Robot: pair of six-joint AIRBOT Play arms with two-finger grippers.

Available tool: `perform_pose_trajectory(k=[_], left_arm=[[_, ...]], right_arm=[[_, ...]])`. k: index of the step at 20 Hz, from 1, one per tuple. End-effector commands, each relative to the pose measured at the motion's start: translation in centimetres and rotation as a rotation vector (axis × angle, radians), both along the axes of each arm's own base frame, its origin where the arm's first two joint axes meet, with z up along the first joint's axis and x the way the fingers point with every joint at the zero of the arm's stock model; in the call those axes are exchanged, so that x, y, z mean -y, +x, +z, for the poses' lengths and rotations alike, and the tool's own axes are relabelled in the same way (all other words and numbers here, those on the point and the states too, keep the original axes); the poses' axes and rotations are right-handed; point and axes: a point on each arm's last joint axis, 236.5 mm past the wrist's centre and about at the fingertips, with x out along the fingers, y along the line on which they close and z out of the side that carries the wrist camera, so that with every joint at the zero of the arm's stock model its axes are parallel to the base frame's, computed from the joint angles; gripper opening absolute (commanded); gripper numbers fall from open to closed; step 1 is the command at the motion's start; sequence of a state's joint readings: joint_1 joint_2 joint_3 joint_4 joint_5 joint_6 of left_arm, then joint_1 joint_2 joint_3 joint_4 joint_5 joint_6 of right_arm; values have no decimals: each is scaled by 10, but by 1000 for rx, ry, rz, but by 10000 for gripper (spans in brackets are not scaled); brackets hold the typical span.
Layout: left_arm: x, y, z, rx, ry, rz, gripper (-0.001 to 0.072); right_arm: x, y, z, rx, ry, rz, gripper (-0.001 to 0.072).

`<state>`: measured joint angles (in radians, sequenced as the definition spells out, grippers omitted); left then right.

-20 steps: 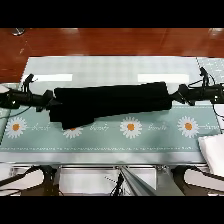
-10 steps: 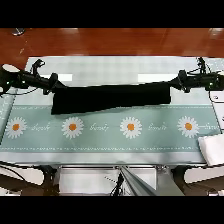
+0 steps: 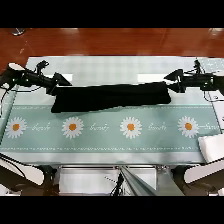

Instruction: Fold the shirts.

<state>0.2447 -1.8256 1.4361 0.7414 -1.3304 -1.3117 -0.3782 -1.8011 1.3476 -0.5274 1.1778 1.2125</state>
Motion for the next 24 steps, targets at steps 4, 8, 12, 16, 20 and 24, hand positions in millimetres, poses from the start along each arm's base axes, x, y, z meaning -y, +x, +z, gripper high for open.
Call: perform_pose_trajectory(k=[4, 8, 12, 16, 20, 24], left_arm=[[-104, -33, 40, 10, 277, 125, 704], [-106, -35, 86, 279, 323, 378, 704], [-11, -76, 115, 417, 132, 300, 704], [43, -93, 113, 424, 98, 170, 703], [71, -99, 105, 386, 55, 102, 52], [87, -102, 114, 429, 17, 46, 19]], right_arm=[[63, -33, 7, -81, -153, 48, 623], [69, -50, -29, -185, -220, 72, 623], [29, -49, -52, -204, -187, 169, 623], [-24, -41, -55, -165, -116, 255, 608], [-55, -36, -21, -86, -56, 330, 28], [-34, -49, 48, 20, -232, 353, 28]])
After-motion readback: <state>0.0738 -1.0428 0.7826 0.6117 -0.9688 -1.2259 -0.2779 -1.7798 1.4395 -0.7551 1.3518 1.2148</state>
